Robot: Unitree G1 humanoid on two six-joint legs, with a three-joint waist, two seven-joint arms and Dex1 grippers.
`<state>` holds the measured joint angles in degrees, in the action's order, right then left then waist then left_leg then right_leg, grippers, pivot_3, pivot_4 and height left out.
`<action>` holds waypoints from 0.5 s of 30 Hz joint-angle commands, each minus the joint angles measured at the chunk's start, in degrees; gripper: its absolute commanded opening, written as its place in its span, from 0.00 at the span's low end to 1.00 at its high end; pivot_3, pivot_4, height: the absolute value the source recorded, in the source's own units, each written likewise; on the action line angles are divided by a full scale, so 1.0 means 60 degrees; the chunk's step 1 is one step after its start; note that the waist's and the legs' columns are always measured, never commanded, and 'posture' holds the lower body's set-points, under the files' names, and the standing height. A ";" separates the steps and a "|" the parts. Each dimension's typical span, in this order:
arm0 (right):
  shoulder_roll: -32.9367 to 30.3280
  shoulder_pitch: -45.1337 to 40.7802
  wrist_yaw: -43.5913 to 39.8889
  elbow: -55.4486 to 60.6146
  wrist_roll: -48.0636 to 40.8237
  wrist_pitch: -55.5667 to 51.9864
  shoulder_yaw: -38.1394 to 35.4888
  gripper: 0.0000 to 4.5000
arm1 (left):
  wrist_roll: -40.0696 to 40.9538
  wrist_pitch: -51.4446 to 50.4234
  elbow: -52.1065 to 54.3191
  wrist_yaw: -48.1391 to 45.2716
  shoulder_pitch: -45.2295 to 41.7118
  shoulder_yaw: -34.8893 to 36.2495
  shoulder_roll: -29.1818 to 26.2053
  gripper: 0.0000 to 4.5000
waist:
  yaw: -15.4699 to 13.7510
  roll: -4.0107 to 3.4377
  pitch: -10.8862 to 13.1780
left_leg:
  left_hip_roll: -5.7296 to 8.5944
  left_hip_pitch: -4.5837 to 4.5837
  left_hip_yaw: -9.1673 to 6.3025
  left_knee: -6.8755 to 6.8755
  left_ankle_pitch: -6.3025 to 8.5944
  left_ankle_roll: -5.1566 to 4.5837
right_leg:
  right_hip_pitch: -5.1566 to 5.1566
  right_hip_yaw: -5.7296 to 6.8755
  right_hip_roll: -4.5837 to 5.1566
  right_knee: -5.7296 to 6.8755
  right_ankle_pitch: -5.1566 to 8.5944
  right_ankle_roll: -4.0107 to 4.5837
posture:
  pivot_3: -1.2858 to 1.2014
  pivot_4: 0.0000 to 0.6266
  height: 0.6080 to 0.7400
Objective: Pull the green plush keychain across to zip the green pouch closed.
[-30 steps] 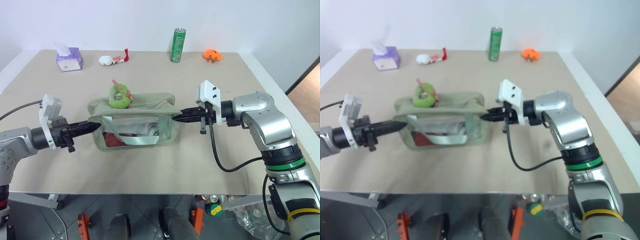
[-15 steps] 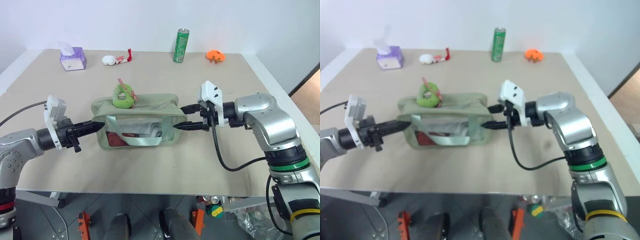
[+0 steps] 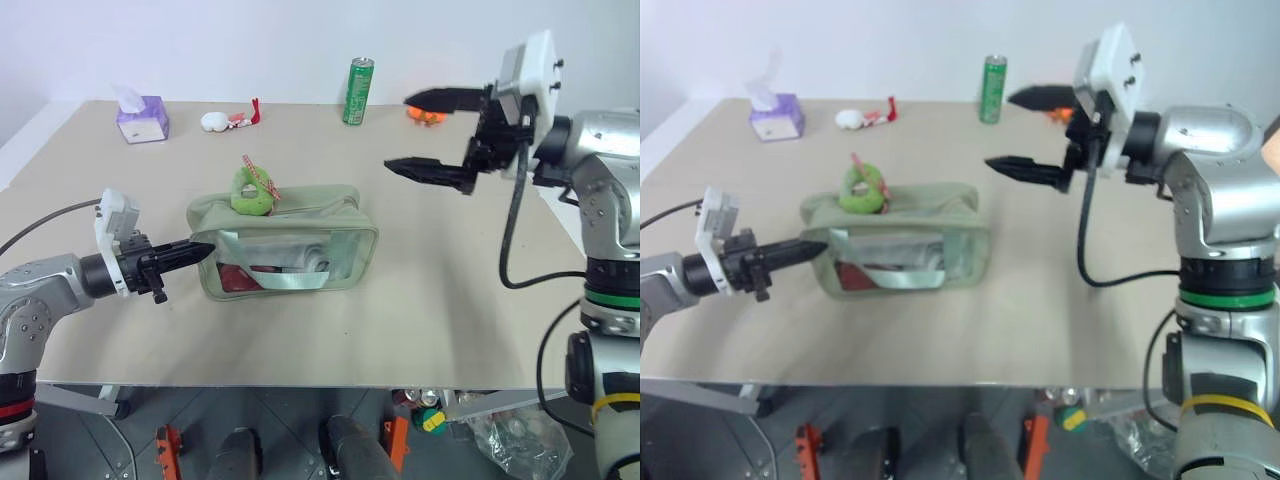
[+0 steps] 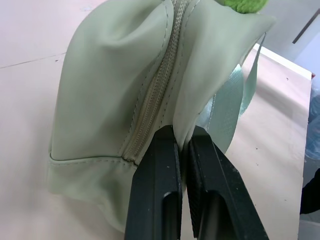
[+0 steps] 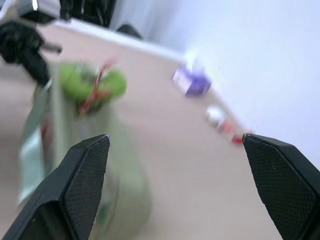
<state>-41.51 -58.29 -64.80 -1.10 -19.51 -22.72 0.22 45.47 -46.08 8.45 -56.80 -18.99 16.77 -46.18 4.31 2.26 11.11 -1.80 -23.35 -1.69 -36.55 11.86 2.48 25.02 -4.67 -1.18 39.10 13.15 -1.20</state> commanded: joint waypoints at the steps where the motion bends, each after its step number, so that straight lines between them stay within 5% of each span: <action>1: 0.0493 -0.0373 0.0469 -0.0034 0.1499 0.1598 0.1182 0.98 | 0.0165 0.0134 0.0268 -0.0120 -0.0154 0.0117 -0.0062 0.00 | -0.0001 0.0000 0.0000 | 0.0001 -0.0002 0.0002 0.0000 0.0000 0.0000 | 0.0001 -0.0001 0.0002 0.0000 0.0001 -0.0002 | 0.52 0.24 1.00; 6: 0.1233 -0.0948 0.1100 -0.0972 0.3280 0.4515 0.2306 0.98 | 0.0209 0.0123 0.0316 -0.0140 -0.0118 0.0161 -0.0084 0.00 | -0.0006 -0.0002 0.0001 | 0.0007 -0.0027 0.0005 0.0001 0.0000 0.0002 | 0.0021 -0.0003 0.0015 -0.0001 0.0005 -0.0009 | 0.52 0.24 1.00; 15: 0.2027 -0.1424 0.0818 -0.1711 0.3422 0.6494 0.2599 0.98 | 0.0271 0.0126 0.0481 -0.0039 0.0071 0.0324 -0.0068 0.00 | -0.0008 -0.0001 0.0001 | 0.0010 -0.0038 -0.0007 0.0002 0.0000 0.0004 | 0.0023 0.0009 0.0024 -0.0002 0.0004 -0.0006 | 0.52 0.24 1.00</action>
<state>-29.57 -65.31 -59.34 -11.62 0.63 14.25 15.82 45.73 -46.07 9.36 -56.73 -18.60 16.83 -46.18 4.26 2.26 11.12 -1.75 -23.56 -1.74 -36.53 11.86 2.51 25.15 -4.61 -1.04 39.08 13.18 -1.23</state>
